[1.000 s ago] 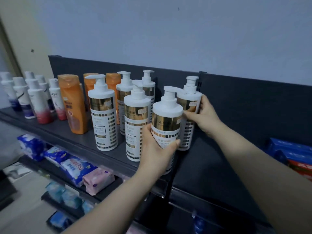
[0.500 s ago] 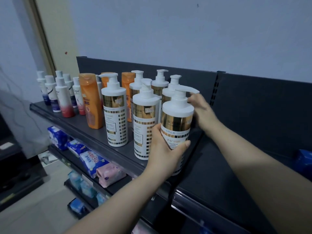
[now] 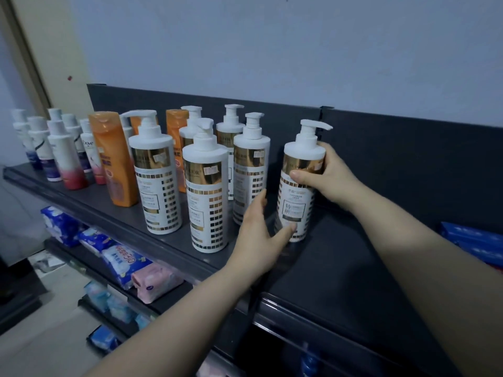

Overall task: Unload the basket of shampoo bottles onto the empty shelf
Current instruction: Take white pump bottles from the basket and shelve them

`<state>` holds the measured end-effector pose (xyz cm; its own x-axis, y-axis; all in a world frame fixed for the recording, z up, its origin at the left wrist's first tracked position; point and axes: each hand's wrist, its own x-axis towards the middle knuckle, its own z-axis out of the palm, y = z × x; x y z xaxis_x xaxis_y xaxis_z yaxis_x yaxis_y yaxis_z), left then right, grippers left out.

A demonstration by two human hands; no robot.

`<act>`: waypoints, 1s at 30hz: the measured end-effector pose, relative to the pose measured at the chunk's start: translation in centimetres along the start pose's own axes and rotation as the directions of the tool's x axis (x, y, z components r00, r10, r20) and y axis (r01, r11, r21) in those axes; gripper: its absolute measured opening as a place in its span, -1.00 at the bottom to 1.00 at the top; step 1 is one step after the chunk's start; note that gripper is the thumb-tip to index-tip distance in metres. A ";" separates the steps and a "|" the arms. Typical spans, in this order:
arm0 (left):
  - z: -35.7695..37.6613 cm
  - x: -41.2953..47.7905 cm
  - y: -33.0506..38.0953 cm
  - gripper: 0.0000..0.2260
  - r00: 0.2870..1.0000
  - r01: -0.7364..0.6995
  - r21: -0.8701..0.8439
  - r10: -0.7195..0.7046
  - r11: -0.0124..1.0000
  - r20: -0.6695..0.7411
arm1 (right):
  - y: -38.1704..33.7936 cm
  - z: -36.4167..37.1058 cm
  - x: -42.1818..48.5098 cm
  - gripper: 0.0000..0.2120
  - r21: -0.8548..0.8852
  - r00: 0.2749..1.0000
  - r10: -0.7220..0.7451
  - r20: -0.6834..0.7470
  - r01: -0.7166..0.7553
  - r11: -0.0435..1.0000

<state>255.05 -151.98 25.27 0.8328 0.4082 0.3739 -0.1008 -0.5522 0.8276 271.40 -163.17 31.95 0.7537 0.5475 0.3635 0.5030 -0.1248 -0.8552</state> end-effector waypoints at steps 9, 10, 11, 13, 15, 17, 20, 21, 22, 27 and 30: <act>-1.8 -0.7 -1.2 -0.28 1.000 0.007 0.087 -0.006 0.996 -0.019 | 2.8 1.1 7.3 -0.27 -0.003 0.998 0.070 0.002 -0.070 0.998; -1.9 -0.7 -1.2 -0.28 1.000 0.006 0.087 -0.005 0.996 -0.014 | 2.8 1.4 7.6 -0.27 -0.003 0.997 0.075 -0.003 -0.075 0.997; -1.9 -0.7 -1.2 -0.28 1.000 0.006 0.082 -0.005 0.997 -0.008 | 2.7 1.7 7.9 -0.28 -0.010 0.997 0.081 -0.006 -0.082 0.997; -1.8 -0.7 -1.1 -0.28 1.000 0.006 0.075 -0.007 0.997 0.006 | 2.6 2.2 7.5 -0.30 -0.089 0.996 0.087 0.017 -0.085 0.992; -1.7 -0.7 -1.2 -0.28 1.000 -0.003 0.080 0.001 0.997 0.030 | 2.8 2.7 6.2 -0.31 -0.186 0.994 0.093 0.064 -0.080 0.979; -1.7 -0.6 -1.2 -0.27 0.998 -0.024 0.084 0.018 0.996 0.064 | 3.1 2.9 4.3 -0.24 -0.234 0.989 0.139 0.056 -0.122 0.964; -1.7 -0.3 -1.0 -0.26 0.991 -0.065 0.079 0.055 0.995 0.123 | 2.4 2.6 0.6 -0.22 -0.334 0.990 0.138 -0.028 -0.139 0.932; -1.7 -0.1 -0.8 -0.26 0.987 -0.080 0.076 0.069 0.994 0.143 | 1.9 2.3 -0.6 -0.25 -0.390 0.993 0.106 -0.059 -0.120 0.913; -1.7 0.0 -0.6 -0.27 0.983 -0.095 0.070 0.082 0.993 0.166 | 1.3 2.0 -2.0 -0.28 -0.450 0.994 0.070 -0.083 -0.100 0.887; -1.8 0.2 0.1 -0.29 0.947 -0.196 0.083 0.167 0.977 0.274 | -1.9 1.3 -8.6 -0.36 -0.667 0.992 0.012 -0.125 -0.094 0.739; -2.3 -0.3 0.5 -0.30 0.922 -0.265 0.096 0.223 0.960 0.316 | -3.8 1.6 -12.3 -0.39 -0.731 0.987 0.016 -0.161 -0.130 0.670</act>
<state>253.52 -150.67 26.52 0.9173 0.0239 0.3974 -0.2653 -0.7075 0.6550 259.56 -168.10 30.12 0.8200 0.4051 0.4044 0.5480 -0.7598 -0.3499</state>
